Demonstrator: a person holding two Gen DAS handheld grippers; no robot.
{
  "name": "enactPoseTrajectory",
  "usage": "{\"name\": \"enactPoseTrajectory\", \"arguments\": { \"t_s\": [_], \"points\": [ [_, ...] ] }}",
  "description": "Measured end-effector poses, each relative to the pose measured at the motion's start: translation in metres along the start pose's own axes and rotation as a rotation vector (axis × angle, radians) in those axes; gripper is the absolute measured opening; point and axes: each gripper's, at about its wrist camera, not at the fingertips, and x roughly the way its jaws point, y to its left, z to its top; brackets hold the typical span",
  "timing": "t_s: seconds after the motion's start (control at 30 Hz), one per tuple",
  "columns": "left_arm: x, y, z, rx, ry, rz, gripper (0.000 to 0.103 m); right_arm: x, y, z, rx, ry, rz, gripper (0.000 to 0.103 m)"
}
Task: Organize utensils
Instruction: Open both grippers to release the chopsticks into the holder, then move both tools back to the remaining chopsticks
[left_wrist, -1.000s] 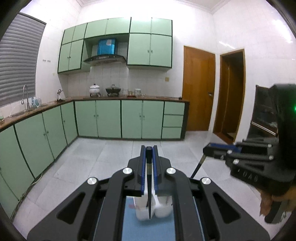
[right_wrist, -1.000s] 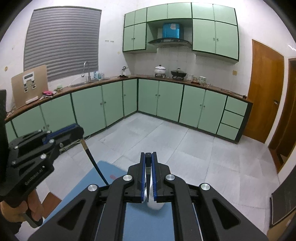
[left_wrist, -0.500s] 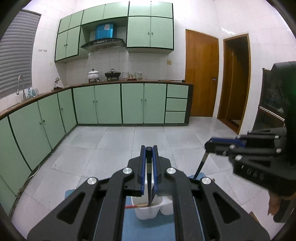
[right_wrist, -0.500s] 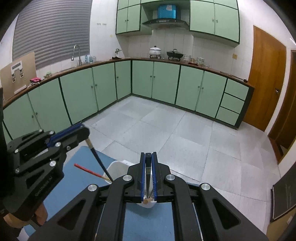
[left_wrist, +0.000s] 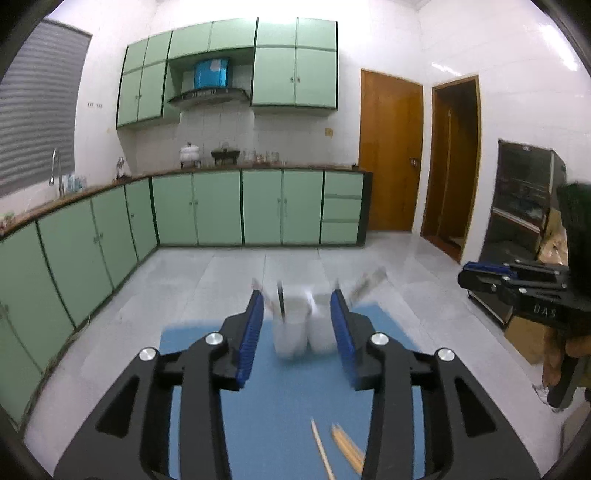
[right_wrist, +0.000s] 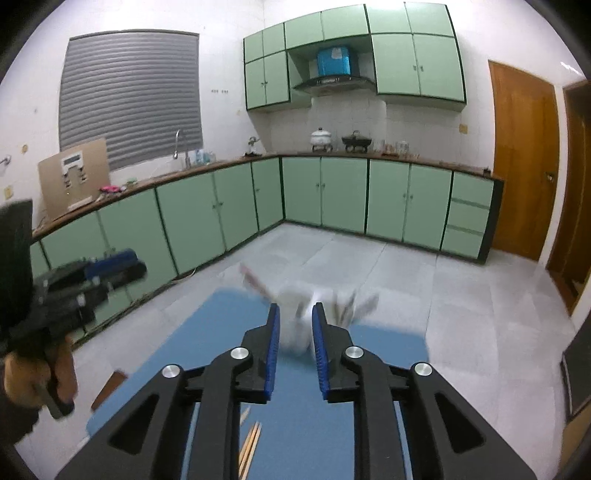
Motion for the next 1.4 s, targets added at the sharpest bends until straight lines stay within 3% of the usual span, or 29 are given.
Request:
{"name": "enactPoseTrajectory", "arguments": {
  "t_s": [0.2,0.3,0.43,0.6,0.83,0.9,1.07,1.27,1.33,1.4],
  "points": [
    [-0.067,-0.018,-0.142,-0.049,0.105,0.020,0.040,-0.035,0.034,-0.165,0.039,0.107,-0.017,0.018],
    [-0.071,-0.028,-0.200,-0.116,0.208,0.000,0.040,-0.035,0.051,-0.226,0.078,0.186,-0.011,0.018],
    [-0.064,-0.040,-0.242,-0.125,0.261,0.016,0.040,-0.037,0.070,-0.264,0.103,0.221,-0.004,0.018],
    [-0.047,-0.051,-0.264,-0.108,0.298,0.017,0.040,-0.023,0.080,-0.272,0.067,0.231,0.000,0.018],
    [-0.023,-0.056,-0.272,-0.087,0.343,0.035,0.040,-0.005,0.073,-0.275,0.069,0.246,-0.016,0.016],
    [-0.015,-0.058,-0.273,-0.091,0.356,0.036,0.040,-0.001,0.069,-0.272,0.074,0.243,-0.024,0.005],
    [-0.004,-0.061,-0.276,-0.084,0.373,0.051,0.038,0.001,0.047,-0.268,0.154,0.230,-0.067,0.006],
    [-0.001,-0.062,-0.276,-0.095,0.363,0.070,0.036,0.000,0.056,-0.274,0.134,0.214,-0.069,0.008],
    [0.000,-0.061,-0.276,-0.107,0.362,0.072,0.030,0.000,0.055,-0.274,0.147,0.209,-0.071,0.008],
    [0.000,-0.060,-0.276,-0.118,0.361,0.069,0.010,0.000,0.057,-0.275,0.151,0.206,-0.075,0.008]
  ]
}}
